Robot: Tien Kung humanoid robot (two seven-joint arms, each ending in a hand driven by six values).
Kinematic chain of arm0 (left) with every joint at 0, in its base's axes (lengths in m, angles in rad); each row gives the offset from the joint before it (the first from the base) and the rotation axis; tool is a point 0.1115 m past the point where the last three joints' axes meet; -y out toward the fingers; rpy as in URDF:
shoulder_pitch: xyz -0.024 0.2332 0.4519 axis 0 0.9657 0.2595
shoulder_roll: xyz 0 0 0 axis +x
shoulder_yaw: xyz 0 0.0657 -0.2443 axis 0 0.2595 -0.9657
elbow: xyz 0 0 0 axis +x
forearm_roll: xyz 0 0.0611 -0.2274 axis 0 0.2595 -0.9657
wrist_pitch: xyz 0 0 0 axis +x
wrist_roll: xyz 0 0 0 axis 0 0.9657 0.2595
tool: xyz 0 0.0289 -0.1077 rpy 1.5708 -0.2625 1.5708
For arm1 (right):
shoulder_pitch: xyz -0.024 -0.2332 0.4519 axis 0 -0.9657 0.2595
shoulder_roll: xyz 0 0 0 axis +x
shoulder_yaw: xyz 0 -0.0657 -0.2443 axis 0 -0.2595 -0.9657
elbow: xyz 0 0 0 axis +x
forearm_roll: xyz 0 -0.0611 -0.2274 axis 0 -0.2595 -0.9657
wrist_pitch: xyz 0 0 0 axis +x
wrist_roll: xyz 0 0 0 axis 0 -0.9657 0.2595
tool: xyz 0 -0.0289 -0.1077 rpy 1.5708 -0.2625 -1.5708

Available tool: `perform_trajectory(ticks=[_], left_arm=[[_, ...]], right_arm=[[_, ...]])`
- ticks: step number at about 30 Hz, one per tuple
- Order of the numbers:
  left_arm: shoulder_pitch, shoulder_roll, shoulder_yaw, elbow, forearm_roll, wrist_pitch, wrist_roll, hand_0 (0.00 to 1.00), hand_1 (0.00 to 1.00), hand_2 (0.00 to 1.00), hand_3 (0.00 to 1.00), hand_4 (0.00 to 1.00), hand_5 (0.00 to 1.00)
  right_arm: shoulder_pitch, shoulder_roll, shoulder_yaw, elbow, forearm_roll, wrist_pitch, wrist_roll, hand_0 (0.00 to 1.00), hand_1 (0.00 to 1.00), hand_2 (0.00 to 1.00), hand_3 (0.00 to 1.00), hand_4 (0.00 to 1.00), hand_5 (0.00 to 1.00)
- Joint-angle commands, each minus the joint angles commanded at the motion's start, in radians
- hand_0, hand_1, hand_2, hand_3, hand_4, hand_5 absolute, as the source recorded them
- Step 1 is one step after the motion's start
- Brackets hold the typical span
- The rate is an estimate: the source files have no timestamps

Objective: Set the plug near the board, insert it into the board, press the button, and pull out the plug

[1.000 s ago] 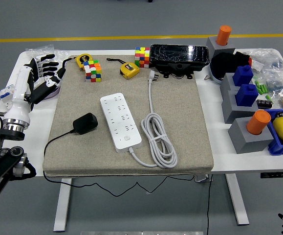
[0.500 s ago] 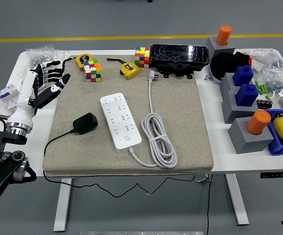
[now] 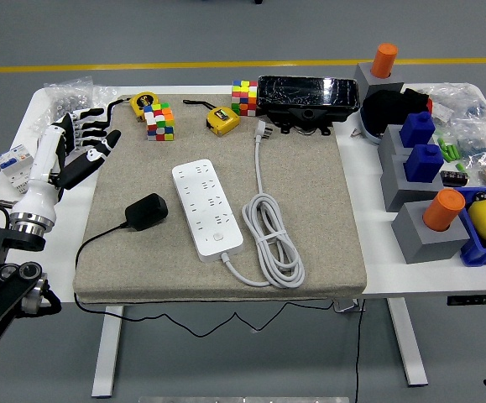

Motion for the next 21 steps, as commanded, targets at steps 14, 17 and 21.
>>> perform_trajectory(ticks=[14,17,21], left_arm=[[-0.011,-0.002,0.015,0.004,0.003,-0.001,0.007,0.545,0.631,0.675,0.724,0.863,0.531],[-0.01,0.0,0.018,0.007,0.003,-0.003,0.011,0.545,0.631,0.675,0.724,0.863,0.531],[-0.011,-0.003,0.018,0.008,0.002,-0.003,0.013,0.544,0.632,0.677,0.72,0.86,0.526]], right_arm=[[0.007,-0.009,-0.002,-0.003,0.005,0.001,0.0,0.583,0.671,0.683,0.617,0.98,0.517],[0.008,-0.008,-0.002,-0.008,0.008,0.001,0.001,0.583,0.671,0.683,0.617,0.98,0.517],[0.009,-0.007,-0.002,-0.014,0.011,0.001,0.0,0.582,0.67,0.683,0.616,0.979,0.517]])
